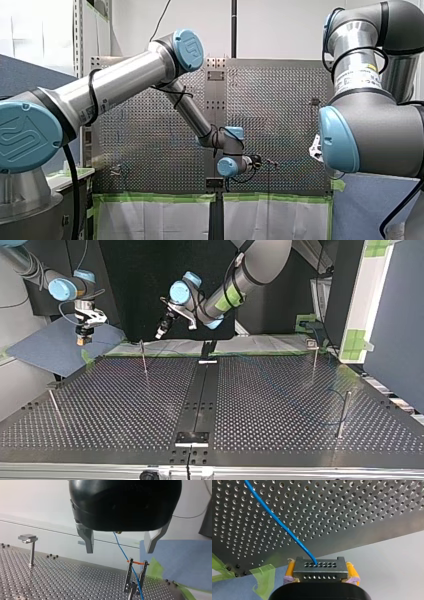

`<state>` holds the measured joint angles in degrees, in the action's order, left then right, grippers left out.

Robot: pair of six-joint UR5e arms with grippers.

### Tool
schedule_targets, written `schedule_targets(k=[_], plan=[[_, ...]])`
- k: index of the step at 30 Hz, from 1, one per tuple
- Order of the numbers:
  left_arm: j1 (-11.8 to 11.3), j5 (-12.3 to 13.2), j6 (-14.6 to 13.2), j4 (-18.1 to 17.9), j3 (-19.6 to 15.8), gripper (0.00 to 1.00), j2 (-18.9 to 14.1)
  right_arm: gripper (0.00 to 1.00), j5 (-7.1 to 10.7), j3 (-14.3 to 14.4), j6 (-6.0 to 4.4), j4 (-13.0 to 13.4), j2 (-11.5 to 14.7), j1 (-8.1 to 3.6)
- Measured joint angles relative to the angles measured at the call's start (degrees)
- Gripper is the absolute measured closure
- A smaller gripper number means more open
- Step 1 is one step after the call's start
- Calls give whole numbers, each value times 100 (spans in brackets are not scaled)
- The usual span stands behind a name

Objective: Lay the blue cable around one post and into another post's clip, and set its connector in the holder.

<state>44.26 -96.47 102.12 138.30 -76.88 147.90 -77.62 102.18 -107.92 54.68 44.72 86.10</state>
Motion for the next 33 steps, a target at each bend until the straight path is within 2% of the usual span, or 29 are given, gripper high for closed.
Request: schedule_targets(k=[6, 11, 33], plan=[[-1, -62, 165, 52, -2, 0, 4, 100, 1, 0, -4, -29, -2, 9], [-2, -139, 202, 81, -2, 0, 4, 100, 1, 0, -10, -43, -3, 19], [23, -129, 317, 79, -4, 0, 4, 100, 1, 0, -12, -66, -13, 23]])
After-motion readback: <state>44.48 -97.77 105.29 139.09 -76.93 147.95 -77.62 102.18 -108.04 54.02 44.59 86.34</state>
